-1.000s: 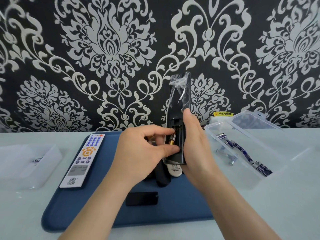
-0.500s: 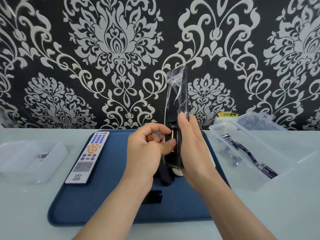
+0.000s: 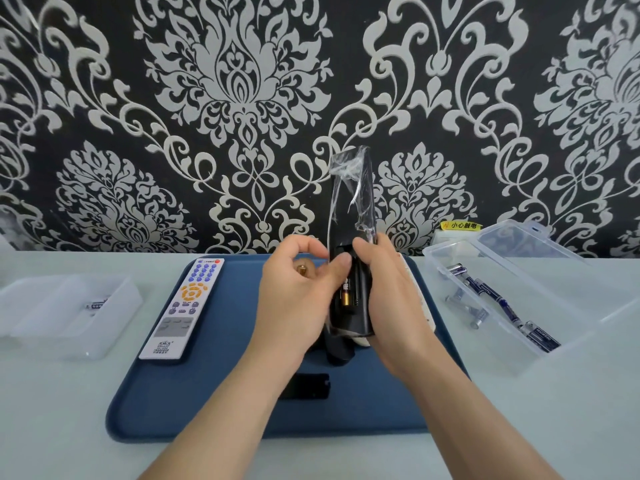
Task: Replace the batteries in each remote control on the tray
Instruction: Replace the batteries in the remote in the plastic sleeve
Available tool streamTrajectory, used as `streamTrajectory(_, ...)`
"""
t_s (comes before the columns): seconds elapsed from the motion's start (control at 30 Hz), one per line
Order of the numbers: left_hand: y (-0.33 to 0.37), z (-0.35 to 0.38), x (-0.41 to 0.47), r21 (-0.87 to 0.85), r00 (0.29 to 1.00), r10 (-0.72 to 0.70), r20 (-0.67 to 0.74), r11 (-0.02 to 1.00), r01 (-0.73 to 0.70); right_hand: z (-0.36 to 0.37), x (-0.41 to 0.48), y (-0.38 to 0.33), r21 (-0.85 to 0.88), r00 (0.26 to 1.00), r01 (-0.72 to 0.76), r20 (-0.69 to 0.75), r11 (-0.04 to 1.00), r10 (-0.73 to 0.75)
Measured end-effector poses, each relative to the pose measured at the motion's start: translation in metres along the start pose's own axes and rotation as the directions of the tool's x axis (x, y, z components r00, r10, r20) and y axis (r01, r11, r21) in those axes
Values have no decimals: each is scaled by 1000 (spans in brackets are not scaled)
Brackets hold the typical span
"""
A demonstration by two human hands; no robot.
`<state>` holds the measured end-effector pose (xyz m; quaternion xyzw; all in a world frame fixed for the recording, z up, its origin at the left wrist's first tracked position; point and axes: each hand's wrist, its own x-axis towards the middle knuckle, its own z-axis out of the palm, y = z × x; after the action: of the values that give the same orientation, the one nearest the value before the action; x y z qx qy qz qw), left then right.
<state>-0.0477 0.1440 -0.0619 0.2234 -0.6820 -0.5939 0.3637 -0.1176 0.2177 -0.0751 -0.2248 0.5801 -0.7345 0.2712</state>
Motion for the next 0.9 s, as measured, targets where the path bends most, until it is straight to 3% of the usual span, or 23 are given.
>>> streamTrajectory(0.07,-4,2,-2,99,998,69,-2,993,-68,0,-1,1,-23,999,3,-39,1000,-4)
streamTrajectory(0.1,-6,1,-2,69,1000,29,9,997,-29,0,-1,1,-15,998,-3,-59,1000,2)
streamTrajectory(0.17,-6,-5,2,-146,973,-197,123,966,214,0,-1,-2,62,995,-46,-80,997,51)
streamTrajectory(0.27,-5,-13,10,-490,817,-422,394,655,575,-1,-2,-12,330,976,-204,-5,922,218)
streamTrajectory(0.3,-3,-16,12,-556,797,-437,417,572,604,-3,-2,-15,385,971,-224,10,895,239)
streamTrajectory(0.37,-2,-22,16,-615,808,-427,407,526,588,-8,1,-17,433,971,-213,-2,876,238)
streamTrajectory(0.47,0,-31,17,-645,861,-360,360,571,508,-15,3,-17,445,974,-191,-23,875,225)
streamTrajectory(0.63,1,-32,16,-523,921,-266,286,762,383,-11,3,-15,376,977,-201,8,904,214)
streamTrajectory(0.8,6,-23,11,-501,963,-149,224,830,245,-9,3,-10,264,984,-178,19,948,179)
streamTrajectory(0.9,10,-16,5,-347,992,-34,118,935,73,-9,3,-10,224,987,-157,20,962,156)
